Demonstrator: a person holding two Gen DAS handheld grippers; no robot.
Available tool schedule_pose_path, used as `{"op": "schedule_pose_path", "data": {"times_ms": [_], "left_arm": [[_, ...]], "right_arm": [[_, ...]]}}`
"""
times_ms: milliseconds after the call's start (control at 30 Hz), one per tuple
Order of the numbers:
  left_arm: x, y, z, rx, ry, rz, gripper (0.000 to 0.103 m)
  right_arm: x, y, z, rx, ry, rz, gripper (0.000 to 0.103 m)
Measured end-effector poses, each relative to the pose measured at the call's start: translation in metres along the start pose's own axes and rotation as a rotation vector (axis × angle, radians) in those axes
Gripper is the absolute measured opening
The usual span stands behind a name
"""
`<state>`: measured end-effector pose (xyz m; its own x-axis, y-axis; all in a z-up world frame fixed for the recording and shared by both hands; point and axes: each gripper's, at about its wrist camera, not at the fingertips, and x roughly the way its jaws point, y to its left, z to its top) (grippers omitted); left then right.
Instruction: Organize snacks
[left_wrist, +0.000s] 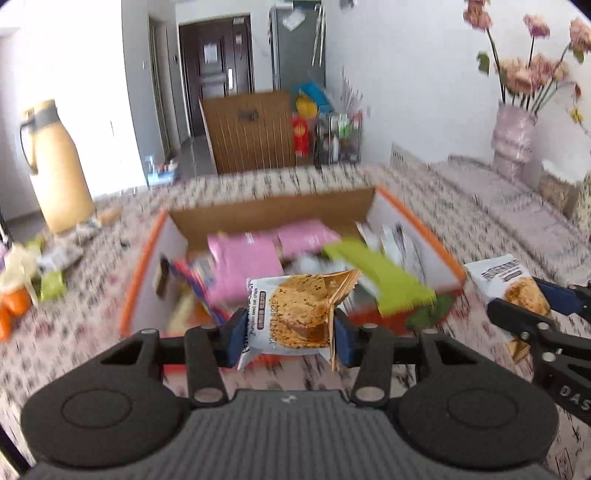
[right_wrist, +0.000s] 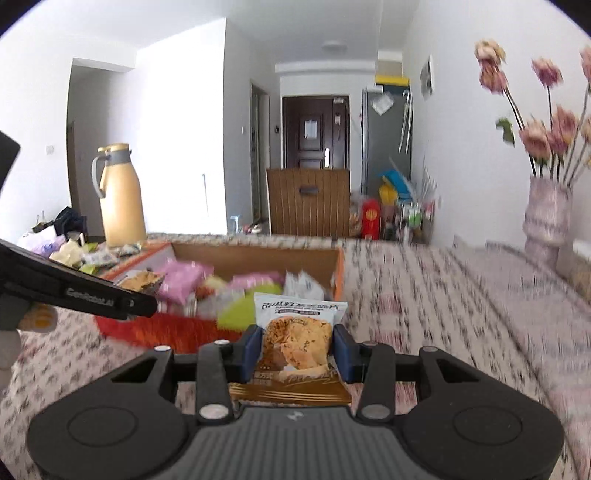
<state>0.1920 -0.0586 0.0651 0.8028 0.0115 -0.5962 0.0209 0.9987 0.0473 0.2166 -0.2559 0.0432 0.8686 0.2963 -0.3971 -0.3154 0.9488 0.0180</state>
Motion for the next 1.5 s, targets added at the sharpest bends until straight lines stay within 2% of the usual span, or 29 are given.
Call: {"op": "schedule_pose_path", "data": {"times_ms": [133, 333, 533, 600, 633, 667, 733, 767, 867, 1133, 1500], "left_arm": [[0.013, 0.021, 0.023, -0.021, -0.048, 0.021, 0.048], [0.046, 0.049, 0.045, -0.079, -0.059, 0.085, 0.048], [0.073, 0.069, 0.043, -0.108, -0.033, 0.119, 0.053], [0.077, 0.073, 0.038, -0.108, -0.027, 0.126, 0.072], [0.078, 0.074, 0.037, -0.109, -0.028, 0.134, 0.078], [0.077, 0.075, 0.035, -0.112, -0.033, 0.142, 0.089], [0.072, 0.078, 0.033, -0.118, -0.054, 0.144, 0.097], [0.069, 0.079, 0.032, -0.12, -0.065, 0.143, 0.103], [0.057, 0.082, 0.029, -0.134, -0.086, 0.127, 0.103], [0.013, 0.081, 0.007, -0.136, -0.114, 0.11, 0.103], [-0.052, 0.075, -0.054, -0.14, -0.128, 0.064, 0.103]], "right_arm": [[0.027, 0.015, 0.028, 0.006, -0.014, -0.013, 0.041], [0.084, 0.027, 0.059, 0.027, -0.003, -0.012, 0.041], [0.128, 0.032, 0.059, 0.032, 0.059, -0.008, 0.045], [0.134, 0.034, 0.055, 0.03, 0.066, -0.007, 0.049], [0.136, 0.034, 0.054, 0.033, 0.072, -0.008, 0.063], [0.137, 0.034, 0.052, 0.038, 0.074, -0.009, 0.078], [0.135, 0.033, 0.05, 0.04, 0.068, -0.011, 0.091], [0.133, 0.033, 0.05, 0.039, 0.065, -0.014, 0.095], [0.123, 0.033, 0.05, 0.049, 0.063, -0.017, 0.103], [0.078, 0.038, 0.04, 0.061, 0.038, -0.04, 0.103], [-0.006, 0.05, 0.004, 0.072, 0.019, -0.05, 0.103]]}}
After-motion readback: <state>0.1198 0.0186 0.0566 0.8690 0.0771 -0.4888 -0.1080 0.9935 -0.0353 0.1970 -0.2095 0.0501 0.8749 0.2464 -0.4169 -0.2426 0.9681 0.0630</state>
